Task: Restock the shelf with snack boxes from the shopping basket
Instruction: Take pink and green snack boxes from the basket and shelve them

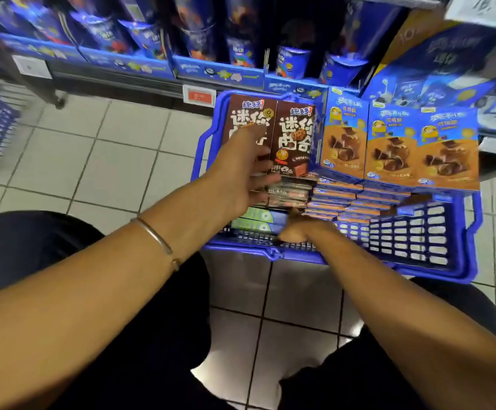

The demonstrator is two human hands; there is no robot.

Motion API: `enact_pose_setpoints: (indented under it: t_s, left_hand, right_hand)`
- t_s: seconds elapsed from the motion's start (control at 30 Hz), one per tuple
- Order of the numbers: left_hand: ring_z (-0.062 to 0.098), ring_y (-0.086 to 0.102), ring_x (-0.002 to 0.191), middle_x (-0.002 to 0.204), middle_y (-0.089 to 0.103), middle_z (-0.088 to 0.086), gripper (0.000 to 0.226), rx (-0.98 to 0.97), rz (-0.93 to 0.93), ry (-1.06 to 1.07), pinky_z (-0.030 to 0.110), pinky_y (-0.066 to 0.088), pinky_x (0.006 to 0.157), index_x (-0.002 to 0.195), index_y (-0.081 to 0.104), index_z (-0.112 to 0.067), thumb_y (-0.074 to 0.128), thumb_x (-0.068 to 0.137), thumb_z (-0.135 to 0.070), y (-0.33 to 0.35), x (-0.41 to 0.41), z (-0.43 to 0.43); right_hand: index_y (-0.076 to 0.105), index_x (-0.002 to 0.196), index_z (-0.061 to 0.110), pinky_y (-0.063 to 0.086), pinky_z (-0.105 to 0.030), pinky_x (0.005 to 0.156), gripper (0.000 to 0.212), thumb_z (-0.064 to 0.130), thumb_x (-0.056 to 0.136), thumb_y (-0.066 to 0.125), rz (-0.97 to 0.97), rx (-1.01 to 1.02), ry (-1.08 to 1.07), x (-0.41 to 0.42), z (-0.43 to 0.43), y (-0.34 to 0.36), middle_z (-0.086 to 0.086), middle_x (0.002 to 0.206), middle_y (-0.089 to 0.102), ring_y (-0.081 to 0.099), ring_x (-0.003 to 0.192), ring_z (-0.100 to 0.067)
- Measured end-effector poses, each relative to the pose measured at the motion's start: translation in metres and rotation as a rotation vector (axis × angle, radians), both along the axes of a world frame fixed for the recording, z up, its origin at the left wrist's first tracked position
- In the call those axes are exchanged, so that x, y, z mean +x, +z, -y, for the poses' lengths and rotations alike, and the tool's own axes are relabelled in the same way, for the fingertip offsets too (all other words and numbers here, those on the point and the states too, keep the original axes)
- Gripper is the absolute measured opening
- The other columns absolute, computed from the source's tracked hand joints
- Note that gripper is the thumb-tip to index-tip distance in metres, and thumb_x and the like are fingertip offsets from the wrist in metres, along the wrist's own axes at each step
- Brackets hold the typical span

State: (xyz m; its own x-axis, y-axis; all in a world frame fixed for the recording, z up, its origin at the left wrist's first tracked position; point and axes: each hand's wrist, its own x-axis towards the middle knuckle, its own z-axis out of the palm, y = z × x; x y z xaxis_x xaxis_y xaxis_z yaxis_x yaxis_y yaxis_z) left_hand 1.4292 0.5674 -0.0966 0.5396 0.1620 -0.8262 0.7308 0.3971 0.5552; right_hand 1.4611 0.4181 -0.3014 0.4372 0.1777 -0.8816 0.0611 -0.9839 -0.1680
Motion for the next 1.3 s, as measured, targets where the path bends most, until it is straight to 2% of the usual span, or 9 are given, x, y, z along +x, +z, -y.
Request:
enact_pose_setpoints:
  t_s: [0.1,0.23,0.4,0.63,0.8,0.9,1.1,1.23,1.3]
  left_hand:
    - [0.021,0.068,0.095,0.111,0.068,0.001,0.036,0.084,0.028,-0.045,0.037,0.047,0.084,0.114,0.065,-0.017,0.052,0.104,-0.05,0.003,-0.002,0.008]
    - [0.019,0.068,0.093,0.107,0.069,0.0,0.033,0.051,-0.024,-0.044,0.034,0.046,0.079,0.107,0.064,-0.019,0.052,0.104,-0.049,-0.004,-0.011,0.008]
    - [0.018,0.07,0.09,0.112,0.072,0.0,0.035,0.108,0.029,-0.076,0.036,0.049,0.082,0.11,0.067,-0.02,0.051,0.106,-0.051,-0.004,-0.011,0.012]
    - [0.02,0.072,0.09,0.116,0.073,0.002,0.04,0.132,0.123,-0.085,0.037,0.051,0.08,0.12,0.066,-0.019,0.049,0.106,-0.053,-0.001,-0.009,0.007]
    - [0.02,0.074,0.089,0.117,0.074,0.001,0.042,0.132,0.143,-0.092,0.036,0.052,0.078,0.124,0.065,-0.02,0.048,0.107,-0.055,0.002,-0.01,0.007]
    - [0.019,0.075,0.088,0.117,0.075,0.001,0.043,0.125,0.155,-0.101,0.035,0.051,0.076,0.123,0.065,-0.02,0.047,0.107,-0.056,0.004,-0.009,0.008]
    - [0.022,0.075,0.102,0.117,0.074,-0.001,0.045,0.103,0.174,-0.076,0.037,0.049,0.08,0.112,0.065,-0.021,0.042,0.107,-0.059,0.02,0.006,0.002]
    - [0.02,0.075,0.102,0.118,0.075,0.001,0.043,0.046,0.215,-0.042,0.036,0.049,0.075,0.105,0.065,-0.021,0.042,0.108,-0.057,0.033,0.017,-0.005]
    - [0.019,0.075,0.098,0.113,0.076,0.0,0.041,0.045,0.27,-0.053,0.034,0.048,0.073,0.104,0.064,-0.022,0.042,0.107,-0.057,0.041,0.023,-0.01]
  right_hand:
    - [0.005,0.158,-0.002,0.047,-0.04,0.106,0.093,0.027,0.094,0.066,-0.037,-0.023,-0.004,0.0,-0.005,0.0,-0.02,0.157,0.038,0.051,0.132,-0.035]
    - [0.023,0.149,0.0,0.048,-0.037,0.083,0.074,0.02,0.093,0.066,-0.015,-0.087,0.005,-0.006,-0.015,-0.007,-0.02,0.135,0.055,0.06,0.116,-0.034]
    - [0.06,0.13,0.005,0.052,-0.041,0.1,0.034,0.017,0.098,0.057,0.176,-0.124,0.292,-0.004,-0.017,-0.007,-0.013,0.129,0.064,0.062,0.116,-0.032]
    - [0.065,0.113,0.012,0.051,-0.037,0.087,0.024,0.025,0.093,0.064,0.298,-0.134,0.506,-0.003,-0.025,-0.012,-0.004,0.107,0.066,0.062,0.098,-0.026]
    - [0.059,0.131,0.014,0.047,-0.038,0.1,0.035,0.019,0.097,0.061,0.369,-0.186,0.521,-0.003,-0.027,-0.012,-0.005,0.137,0.062,0.058,0.126,-0.028]
    - [0.066,0.123,0.016,0.053,-0.039,0.09,0.031,0.026,0.093,0.066,0.426,-0.185,0.577,-0.003,-0.025,-0.001,-0.004,0.127,0.068,0.065,0.115,-0.027]
    - [0.058,0.122,0.014,0.053,-0.038,0.086,0.057,0.045,0.078,0.074,0.406,-0.001,0.384,-0.006,-0.01,0.063,-0.008,0.123,0.06,0.063,0.111,-0.03]
    - [0.058,0.087,0.012,0.042,-0.033,0.063,0.044,0.048,0.073,0.08,0.426,0.207,0.215,-0.008,0.011,0.117,-0.003,0.083,0.058,0.057,0.08,-0.026]
    - [0.065,0.087,0.008,0.036,-0.035,0.058,0.045,0.047,0.074,0.082,0.413,0.351,0.099,-0.004,0.022,0.144,-0.005,0.074,0.055,0.052,0.069,-0.022]
